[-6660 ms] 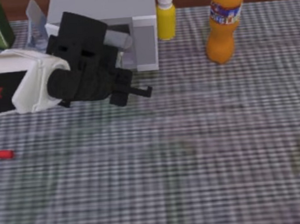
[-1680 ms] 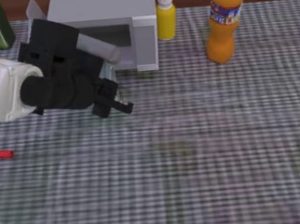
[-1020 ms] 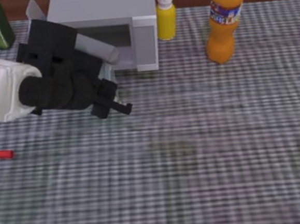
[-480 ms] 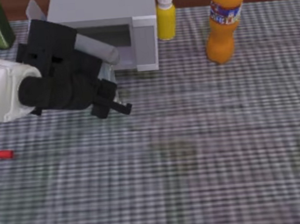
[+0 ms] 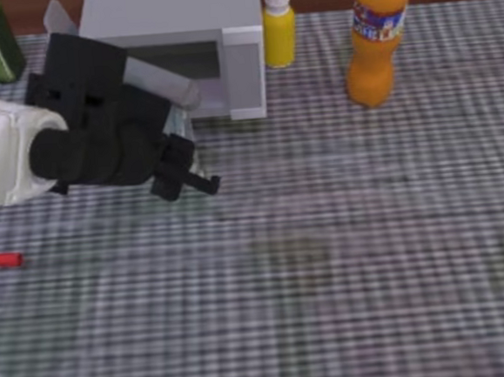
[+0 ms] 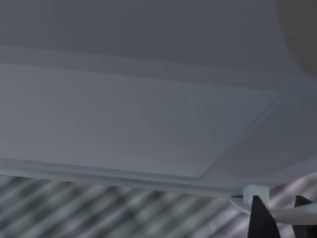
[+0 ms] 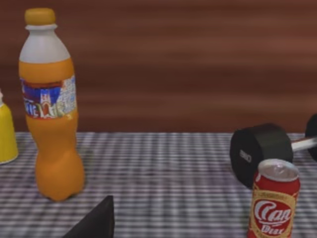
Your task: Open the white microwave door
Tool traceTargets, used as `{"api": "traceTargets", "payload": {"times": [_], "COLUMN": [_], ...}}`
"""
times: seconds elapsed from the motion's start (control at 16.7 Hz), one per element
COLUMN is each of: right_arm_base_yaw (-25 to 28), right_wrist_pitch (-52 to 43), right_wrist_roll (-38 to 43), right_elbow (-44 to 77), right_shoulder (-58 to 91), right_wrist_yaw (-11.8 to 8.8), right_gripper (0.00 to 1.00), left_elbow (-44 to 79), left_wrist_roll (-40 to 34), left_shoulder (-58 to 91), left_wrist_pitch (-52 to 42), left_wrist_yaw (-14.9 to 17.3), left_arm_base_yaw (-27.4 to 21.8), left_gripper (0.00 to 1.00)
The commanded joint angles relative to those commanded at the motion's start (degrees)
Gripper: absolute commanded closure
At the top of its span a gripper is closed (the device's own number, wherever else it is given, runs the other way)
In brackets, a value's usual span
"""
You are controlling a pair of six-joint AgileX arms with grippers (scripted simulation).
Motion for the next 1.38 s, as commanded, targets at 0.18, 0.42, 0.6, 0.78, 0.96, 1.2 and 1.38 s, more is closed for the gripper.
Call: {"api": "traceTargets", "payload": {"times": [0.18,0.42,0.6,0.78,0.96,1.2,1.38], "right_arm_base_yaw": [0.0,0.0,0.0,0.0,0.0,0.0,0.0], "right_wrist_pitch": [0.0,0.0,0.0,0.0,0.0,0.0,0.0], "right_wrist_roll": [0.0,0.0,0.0,0.0,0.0,0.0,0.0], "right_elbow": [0.0,0.0,0.0,0.0,0.0,0.0,0.0], "right_shoulder": [0.0,0.0,0.0,0.0,0.0,0.0,0.0], "right_wrist_yaw": [0.0,0.0,0.0,0.0,0.0,0.0,0.0], "right_gripper": [0.0,0.0,0.0,0.0,0.0,0.0,0.0], "left_elbow": [-0.38,-0.97,-0.97,-0.97,-0.97,-0.97,-0.97], "left_wrist_roll": [1.95,3.95,3.95,3.95,3.95,3.95,3.95], "left_shoulder": [-0.68,-1.09,-1.09,-1.09,-1.09,-1.09,-1.09], "left_wrist_pitch": [-0.19,-0.61,-0.61,-0.61,-0.61,-0.61,-0.61], "left_wrist_yaw": [1.34,2.66,2.66,2.66,2.66,2.66,2.66], "left_arm_base_yaw": [1.03,2.02,2.02,2.02,2.02,2.02,2.02], "left_gripper": [1.0,1.0,1.0,1.0,1.0,1.0,1.0]}}
